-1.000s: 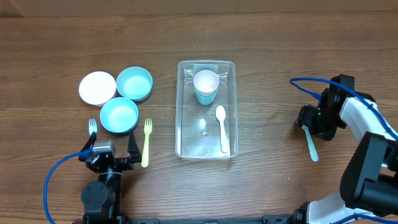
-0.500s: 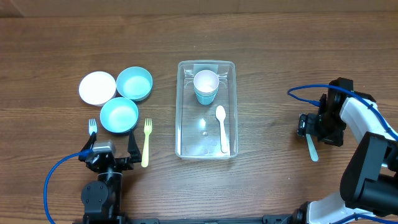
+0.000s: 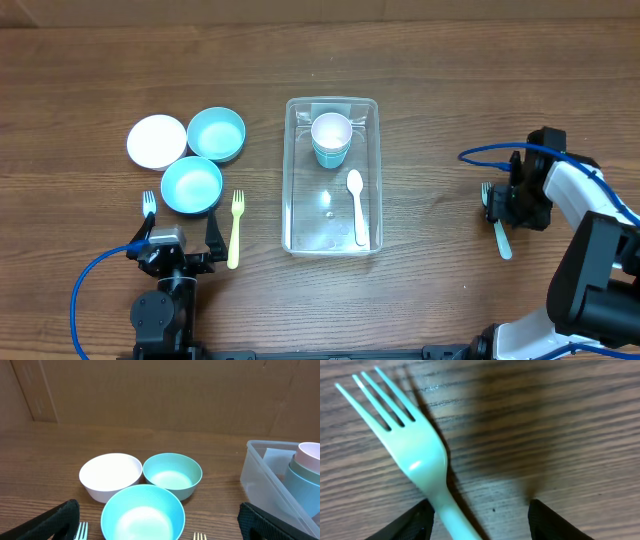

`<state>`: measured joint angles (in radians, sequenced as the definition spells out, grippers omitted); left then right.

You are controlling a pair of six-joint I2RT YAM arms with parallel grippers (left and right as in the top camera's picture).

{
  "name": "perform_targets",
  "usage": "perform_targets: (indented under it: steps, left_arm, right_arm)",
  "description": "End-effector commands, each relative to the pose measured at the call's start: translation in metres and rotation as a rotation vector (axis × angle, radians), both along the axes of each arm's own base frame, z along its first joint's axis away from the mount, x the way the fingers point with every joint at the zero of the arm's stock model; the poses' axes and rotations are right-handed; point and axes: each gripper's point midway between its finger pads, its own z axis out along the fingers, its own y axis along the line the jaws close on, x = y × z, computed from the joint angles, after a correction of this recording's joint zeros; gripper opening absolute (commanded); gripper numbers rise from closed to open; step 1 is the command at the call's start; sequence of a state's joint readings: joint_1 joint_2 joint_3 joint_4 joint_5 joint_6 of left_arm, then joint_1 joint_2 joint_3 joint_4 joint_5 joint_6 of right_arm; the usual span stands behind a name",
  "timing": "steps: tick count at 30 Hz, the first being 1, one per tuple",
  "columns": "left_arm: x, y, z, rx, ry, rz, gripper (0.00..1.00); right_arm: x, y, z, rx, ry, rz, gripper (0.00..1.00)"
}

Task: Pack container
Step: 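Lower the right gripper onto the light-green fork and close on it, then lift the light-green fork and carry it over the container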

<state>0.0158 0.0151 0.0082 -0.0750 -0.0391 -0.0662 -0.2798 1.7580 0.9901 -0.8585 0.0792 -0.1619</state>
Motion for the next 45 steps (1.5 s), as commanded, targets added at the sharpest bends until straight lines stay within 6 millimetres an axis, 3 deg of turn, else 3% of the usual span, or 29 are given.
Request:
perform_targets:
  steps: [1,3,7,21,28,38,45]
  left_arm:
    - [0.000,0.005,0.001,0.026,-0.008,0.019,1.00]
    - [0.000,0.005,0.001,0.026,-0.008,0.019,1.00]
    - [0.000,0.005,0.001,0.026,-0.008,0.019,1.00]
    - [0.000,0.005,0.001,0.026,-0.008,0.019,1.00]
    - [0.000,0.005,0.001,0.026,-0.008,0.019,1.00]
    - [0.000,0.005,0.001,0.026,-0.008,0.019,1.00]
    - [0.000,0.005,0.001,0.026,-0.008,0.019,1.00]
  right_arm:
    - [-0.005,0.001,-0.007,-0.002,0.013,0.011,0.60]
    - [-0.003,0.001,-0.007,-0.001,0.004,0.011,0.52]
    - [0.011,0.007,-0.003,0.029,-0.044,0.004,0.16]
    - [0.051,0.024,0.045,0.070,-0.109,-0.060,0.09]
    - [0.069,0.069,0.086,0.185,-0.128,0.019,0.07]
    - [0.073,0.139,0.151,0.305,-0.167,0.093,0.04]
    - [0.060,0.199,0.164,0.330,-0.179,0.180,0.04]
